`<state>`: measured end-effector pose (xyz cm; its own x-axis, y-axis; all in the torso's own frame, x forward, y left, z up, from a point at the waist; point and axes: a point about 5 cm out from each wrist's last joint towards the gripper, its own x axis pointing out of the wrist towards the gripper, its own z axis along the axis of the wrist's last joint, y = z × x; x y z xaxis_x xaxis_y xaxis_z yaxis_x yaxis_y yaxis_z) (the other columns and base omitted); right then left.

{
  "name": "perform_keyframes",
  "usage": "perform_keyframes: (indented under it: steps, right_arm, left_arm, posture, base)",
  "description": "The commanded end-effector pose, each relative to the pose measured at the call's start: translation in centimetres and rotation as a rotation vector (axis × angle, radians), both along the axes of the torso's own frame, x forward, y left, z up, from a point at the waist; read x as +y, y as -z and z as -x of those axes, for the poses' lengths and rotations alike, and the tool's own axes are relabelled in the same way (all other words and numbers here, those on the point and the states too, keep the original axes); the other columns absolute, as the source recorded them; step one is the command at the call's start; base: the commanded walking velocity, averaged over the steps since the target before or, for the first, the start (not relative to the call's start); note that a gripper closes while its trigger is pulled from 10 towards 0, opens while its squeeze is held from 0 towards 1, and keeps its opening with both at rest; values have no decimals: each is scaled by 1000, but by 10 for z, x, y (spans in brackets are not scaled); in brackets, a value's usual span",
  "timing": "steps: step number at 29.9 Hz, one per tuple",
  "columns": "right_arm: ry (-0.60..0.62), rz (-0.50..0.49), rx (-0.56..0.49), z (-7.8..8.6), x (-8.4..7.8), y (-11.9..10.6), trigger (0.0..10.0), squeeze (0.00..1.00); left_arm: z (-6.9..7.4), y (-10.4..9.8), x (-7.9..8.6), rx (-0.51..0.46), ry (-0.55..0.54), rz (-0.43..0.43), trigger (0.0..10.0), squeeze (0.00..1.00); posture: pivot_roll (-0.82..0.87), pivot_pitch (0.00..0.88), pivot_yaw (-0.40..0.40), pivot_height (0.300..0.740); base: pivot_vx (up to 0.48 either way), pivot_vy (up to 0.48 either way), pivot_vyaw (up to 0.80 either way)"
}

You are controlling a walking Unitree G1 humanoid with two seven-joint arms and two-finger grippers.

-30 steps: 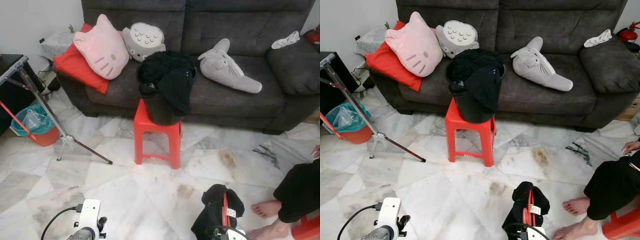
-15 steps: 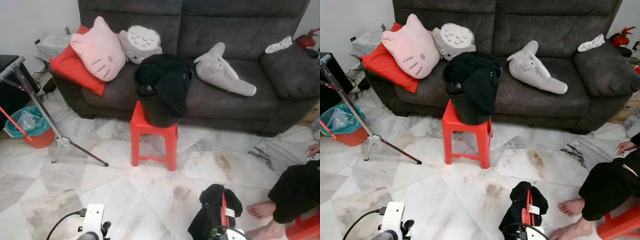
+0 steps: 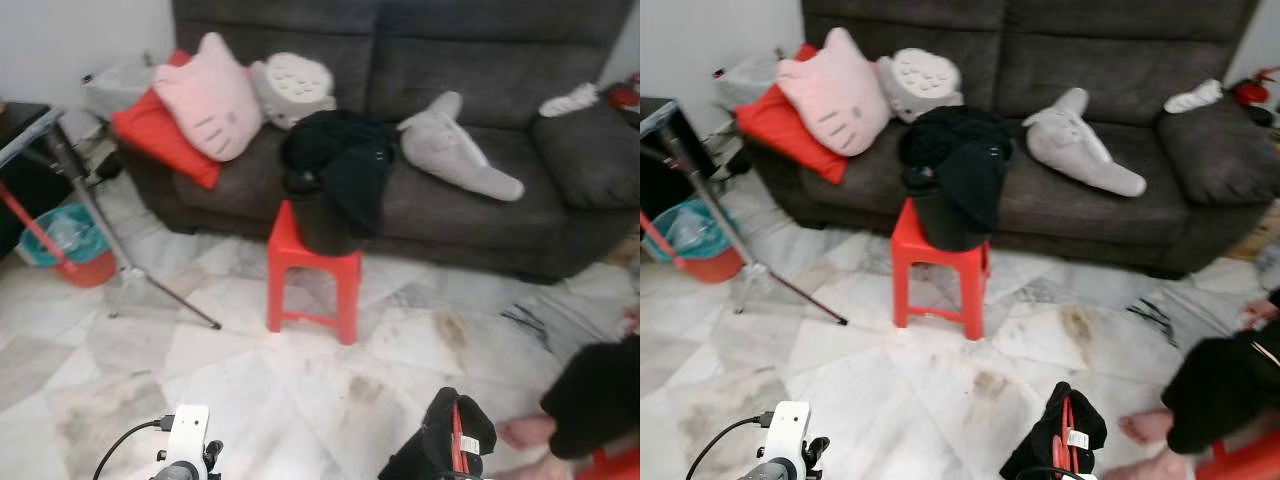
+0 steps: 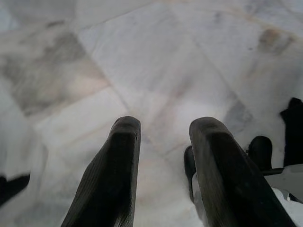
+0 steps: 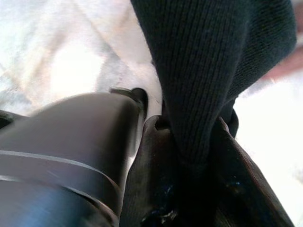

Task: Hang hanger

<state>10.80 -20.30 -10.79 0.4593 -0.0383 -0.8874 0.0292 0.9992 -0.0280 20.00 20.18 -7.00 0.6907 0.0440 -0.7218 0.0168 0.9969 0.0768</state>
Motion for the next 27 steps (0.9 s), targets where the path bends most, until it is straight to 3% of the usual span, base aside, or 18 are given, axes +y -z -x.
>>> perform_keyframes:
  steps: [1, 27]
  right_arm:
    - [-5, -1, -28, -6, 3, -2, 10000, 0]
    - [-4, -5, -38, -9, 6, -2, 10000, 0]
  left_arm:
    - [3, 2, 3, 18, 6, -12, 10000, 0]
    - [4, 2, 4, 22, 9, -15, 10000, 0]
  posture:
    - [-45, 0, 10, 740]
    - [-49, 0, 17, 740]
  base:
    - [0, 0, 800]
    - [0, 0, 800]
